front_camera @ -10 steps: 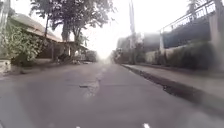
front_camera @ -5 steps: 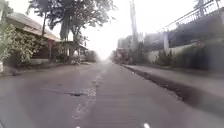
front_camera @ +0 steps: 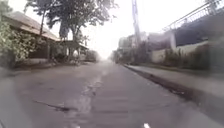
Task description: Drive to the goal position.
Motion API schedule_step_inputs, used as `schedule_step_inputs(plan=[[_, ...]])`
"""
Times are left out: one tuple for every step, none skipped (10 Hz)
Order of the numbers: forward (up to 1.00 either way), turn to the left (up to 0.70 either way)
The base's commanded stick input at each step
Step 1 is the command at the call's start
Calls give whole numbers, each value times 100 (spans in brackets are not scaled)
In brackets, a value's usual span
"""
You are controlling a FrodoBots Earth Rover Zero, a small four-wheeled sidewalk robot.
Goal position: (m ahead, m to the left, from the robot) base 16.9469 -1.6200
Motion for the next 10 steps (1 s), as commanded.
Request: schedule_step_inputs(plan=[[100,0],[100,0],[100,0],[100,0],[100,0],[100,0],[100,0],[100,0],[100,0],[100,0]])
